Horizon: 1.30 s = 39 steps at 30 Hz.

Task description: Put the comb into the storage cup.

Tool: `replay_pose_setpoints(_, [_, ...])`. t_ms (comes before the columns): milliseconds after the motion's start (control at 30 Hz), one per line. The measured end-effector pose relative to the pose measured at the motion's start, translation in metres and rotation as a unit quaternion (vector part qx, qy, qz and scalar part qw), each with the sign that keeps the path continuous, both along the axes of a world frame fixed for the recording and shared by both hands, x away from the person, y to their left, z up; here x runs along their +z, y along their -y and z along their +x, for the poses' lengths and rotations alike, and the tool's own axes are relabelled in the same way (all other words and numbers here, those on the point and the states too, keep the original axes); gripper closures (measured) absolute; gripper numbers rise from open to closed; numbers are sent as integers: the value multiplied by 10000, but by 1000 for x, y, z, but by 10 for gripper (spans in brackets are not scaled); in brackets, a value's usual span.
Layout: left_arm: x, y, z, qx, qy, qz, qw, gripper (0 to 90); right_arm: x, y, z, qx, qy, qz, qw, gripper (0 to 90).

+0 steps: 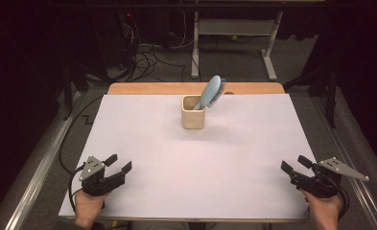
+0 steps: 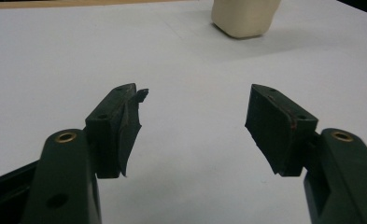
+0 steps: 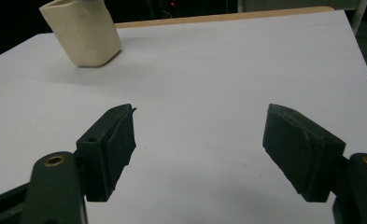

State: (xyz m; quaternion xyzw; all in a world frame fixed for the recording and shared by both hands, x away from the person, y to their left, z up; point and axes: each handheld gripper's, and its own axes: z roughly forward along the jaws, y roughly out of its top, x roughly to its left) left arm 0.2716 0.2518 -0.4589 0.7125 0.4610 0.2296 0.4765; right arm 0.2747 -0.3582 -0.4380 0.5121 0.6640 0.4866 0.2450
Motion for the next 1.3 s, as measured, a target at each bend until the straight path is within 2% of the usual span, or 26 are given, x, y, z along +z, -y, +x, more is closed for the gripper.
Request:
replay_pose_setpoints(667, [0, 0, 1, 3, -12, -9, 10000, 355, -14, 5, -3, -220, -76, -137, 9996, 256])
replay_pose_setpoints(1300, [0, -1, 2, 27, -52, -53, 10000, 353, -22, 2, -7, -208, -46, -324, 9992, 255])
